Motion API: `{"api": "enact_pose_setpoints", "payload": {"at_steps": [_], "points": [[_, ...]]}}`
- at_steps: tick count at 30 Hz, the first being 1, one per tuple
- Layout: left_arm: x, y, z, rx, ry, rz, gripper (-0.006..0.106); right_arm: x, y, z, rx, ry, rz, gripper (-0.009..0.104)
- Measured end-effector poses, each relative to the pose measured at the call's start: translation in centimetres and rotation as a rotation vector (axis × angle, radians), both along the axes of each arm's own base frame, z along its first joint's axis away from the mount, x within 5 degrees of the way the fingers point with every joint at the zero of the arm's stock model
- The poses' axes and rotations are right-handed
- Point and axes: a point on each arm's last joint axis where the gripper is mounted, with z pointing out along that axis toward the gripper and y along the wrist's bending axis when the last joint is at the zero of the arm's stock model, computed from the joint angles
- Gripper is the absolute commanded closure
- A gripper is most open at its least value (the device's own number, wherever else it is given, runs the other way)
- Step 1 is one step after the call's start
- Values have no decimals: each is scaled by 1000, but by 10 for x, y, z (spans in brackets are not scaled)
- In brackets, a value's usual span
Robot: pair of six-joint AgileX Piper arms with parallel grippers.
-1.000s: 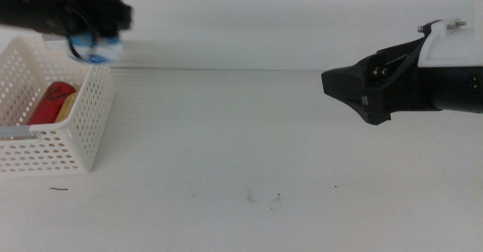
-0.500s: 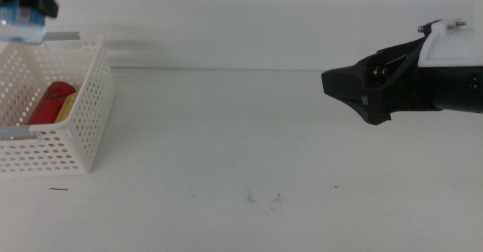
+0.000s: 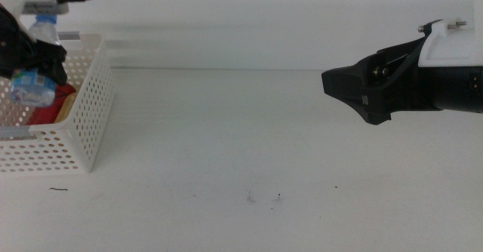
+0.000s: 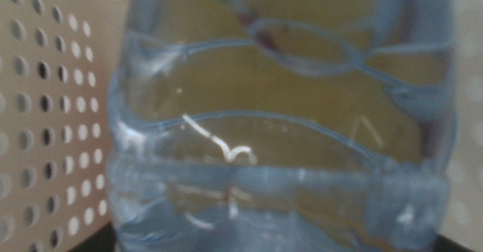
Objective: Use arms to grab the bottles and put them into the dustbin to the left of the table.
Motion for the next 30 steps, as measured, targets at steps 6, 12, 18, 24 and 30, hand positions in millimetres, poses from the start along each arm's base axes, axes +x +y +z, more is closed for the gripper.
{"api": "enact_pose_setpoints", "payload": {"at_steps": [6, 12, 18, 24, 30], "points": [[6, 1, -23, -7, 46, -9, 58, 0, 0, 0, 0, 0, 0, 10], [6, 3, -23, 20, 50, -25, 8, 0, 0, 0, 0, 0, 0, 10], [-5, -1, 9, 11, 7, -29, 7, 0, 0, 0, 0, 0, 0, 10], [-33, -25, 76, 35, -115, -75, 7, 0, 0, 0, 0, 0, 0, 10], [-88, -77, 140, 29, -303, -178, 7, 0, 0, 0, 0, 0, 0, 10]]}}
